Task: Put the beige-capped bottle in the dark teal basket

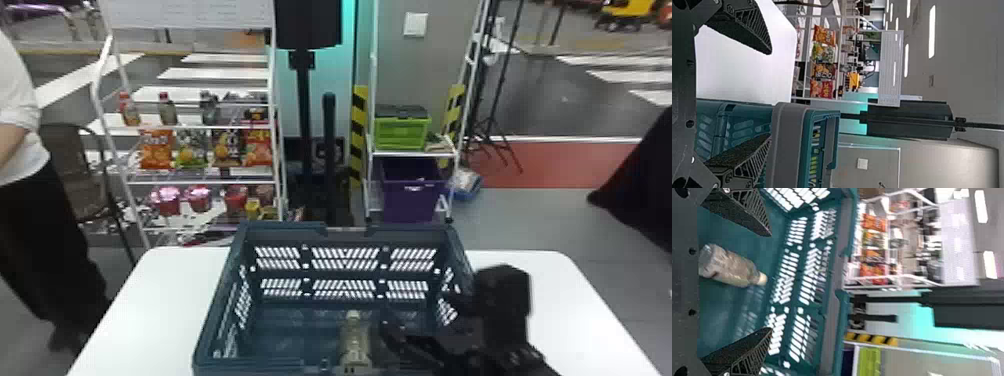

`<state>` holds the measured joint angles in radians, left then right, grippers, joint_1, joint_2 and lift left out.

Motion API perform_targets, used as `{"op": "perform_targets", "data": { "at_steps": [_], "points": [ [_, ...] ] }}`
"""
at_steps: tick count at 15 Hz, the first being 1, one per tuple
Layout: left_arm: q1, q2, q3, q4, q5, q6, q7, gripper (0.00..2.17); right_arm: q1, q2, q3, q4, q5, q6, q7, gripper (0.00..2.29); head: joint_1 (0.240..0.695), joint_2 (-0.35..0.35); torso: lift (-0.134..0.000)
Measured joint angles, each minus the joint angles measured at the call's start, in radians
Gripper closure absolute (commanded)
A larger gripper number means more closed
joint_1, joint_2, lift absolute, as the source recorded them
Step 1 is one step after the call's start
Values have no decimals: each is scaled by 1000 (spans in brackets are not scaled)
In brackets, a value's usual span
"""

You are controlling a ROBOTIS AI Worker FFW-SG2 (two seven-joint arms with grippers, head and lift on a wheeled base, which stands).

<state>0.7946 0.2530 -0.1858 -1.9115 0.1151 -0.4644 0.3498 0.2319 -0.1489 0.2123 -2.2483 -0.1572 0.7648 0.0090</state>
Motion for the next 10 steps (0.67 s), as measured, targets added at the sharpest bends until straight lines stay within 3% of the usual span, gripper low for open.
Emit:
{"op": "perform_targets", "data": {
  "at_steps": [4,10],
  "points": [
    [1,-1,-4,-4,-4,3,3,140,238,-17,-103,-39,-1,-388,65,29,499,0,0],
    [2,-3,-10,-15,-12,17,5,140,507,-12,-198,23,-31,-907,84,36,499,0,0]
  ]
}}
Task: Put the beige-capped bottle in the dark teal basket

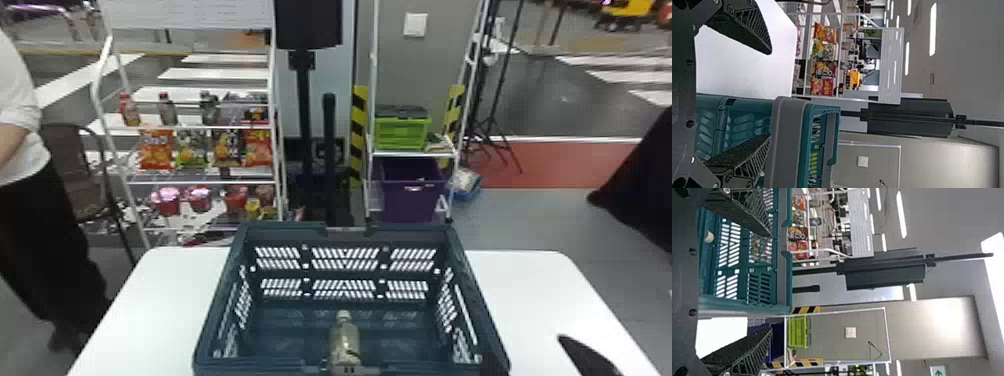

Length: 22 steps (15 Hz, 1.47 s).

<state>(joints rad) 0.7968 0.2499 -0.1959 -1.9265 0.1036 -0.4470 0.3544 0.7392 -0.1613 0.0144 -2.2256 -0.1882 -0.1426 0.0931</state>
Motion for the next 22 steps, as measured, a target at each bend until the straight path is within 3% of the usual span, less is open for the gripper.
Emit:
{"op": "perform_targets", "data": {
  "at_steps": [11,22],
  "points": [
    [-13,-1,0,-20,-4,40,8,140,135,46,-51,166,-19,-214,52,53,499,0,0],
    [-11,-1,0,-20,-3,43,12,140,140,54,-62,194,-19,-223,94,66,499,0,0]
  ]
}}
